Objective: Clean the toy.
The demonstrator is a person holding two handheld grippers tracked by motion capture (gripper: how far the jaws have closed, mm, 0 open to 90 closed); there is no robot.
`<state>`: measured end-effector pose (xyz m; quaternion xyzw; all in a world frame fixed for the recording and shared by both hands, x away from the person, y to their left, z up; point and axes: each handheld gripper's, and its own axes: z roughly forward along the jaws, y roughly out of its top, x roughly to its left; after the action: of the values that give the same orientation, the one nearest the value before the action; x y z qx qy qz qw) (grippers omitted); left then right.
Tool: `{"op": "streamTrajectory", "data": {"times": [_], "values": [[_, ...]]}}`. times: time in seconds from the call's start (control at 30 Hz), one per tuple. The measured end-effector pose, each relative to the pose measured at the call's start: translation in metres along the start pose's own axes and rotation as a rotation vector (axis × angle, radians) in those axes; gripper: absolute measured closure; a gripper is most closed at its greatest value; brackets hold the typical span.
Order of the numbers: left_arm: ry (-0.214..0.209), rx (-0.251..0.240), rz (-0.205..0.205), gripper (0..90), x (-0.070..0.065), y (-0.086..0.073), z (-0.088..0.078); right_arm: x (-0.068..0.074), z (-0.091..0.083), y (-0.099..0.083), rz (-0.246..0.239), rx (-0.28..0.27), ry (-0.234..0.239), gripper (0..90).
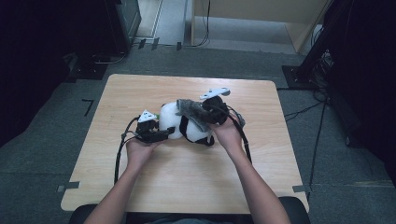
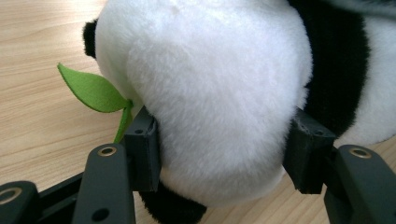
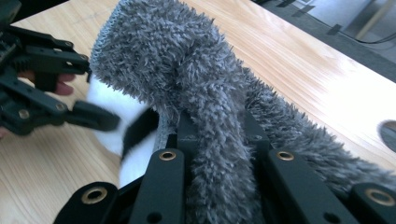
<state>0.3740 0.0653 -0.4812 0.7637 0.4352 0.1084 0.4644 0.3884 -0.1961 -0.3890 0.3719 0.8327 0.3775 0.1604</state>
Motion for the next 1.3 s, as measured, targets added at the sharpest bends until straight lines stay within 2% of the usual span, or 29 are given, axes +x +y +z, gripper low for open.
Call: {"op": "streamTrajectory", "data": {"times": [0.17,0.33,0.4,0.53,0.63,0.77,0.97,1.07,1.2,1.3], "values": [[-0.007,-0.003,-0.001,38.8,0.001,-0.001,0.000,-0.015,-0.019,-0.014,0.029,-0.009,-0.028,75.9],[-0.016,-0.006,0.016,36.9,0.002,-0.001,0.000,-0.028,-0.029,-0.026,0.071,-0.005,-0.055,76.0],[-0.024,-0.010,0.029,34.8,0.003,-0.002,0.000,-0.028,-0.029,-0.028,0.080,-0.007,-0.050,76.0],[-0.036,-0.006,0.028,27.1,0.006,-0.003,-0.001,-0.024,-0.030,-0.025,0.064,-0.012,-0.044,76.3],[-0.039,-0.005,0.036,26.8,0.006,-0.004,-0.001,-0.016,-0.034,-0.018,0.054,-0.025,-0.026,76.5],[-0.036,-0.004,0.039,27.0,0.004,-0.003,-0.002,0.004,-0.032,-0.006,0.000,-0.027,0.032,76.6],[-0.051,-0.013,0.032,27.0,0.005,-0.003,-0.004,0.035,-0.008,0.001,-0.075,0.019,0.105,76.6],[-0.054,-0.018,0.038,27.2,0.005,-0.002,-0.005,0.046,0.001,0.004,-0.095,0.031,0.139,76.6],[-0.057,-0.018,0.038,27.4,0.003,-0.002,-0.004,0.060,0.016,0.009,-0.112,0.057,0.168,76.6],[-0.048,-0.011,0.038,28.2,0.004,-0.003,-0.003,0.063,0.028,0.007,-0.132,0.095,0.154,76.4]]}}
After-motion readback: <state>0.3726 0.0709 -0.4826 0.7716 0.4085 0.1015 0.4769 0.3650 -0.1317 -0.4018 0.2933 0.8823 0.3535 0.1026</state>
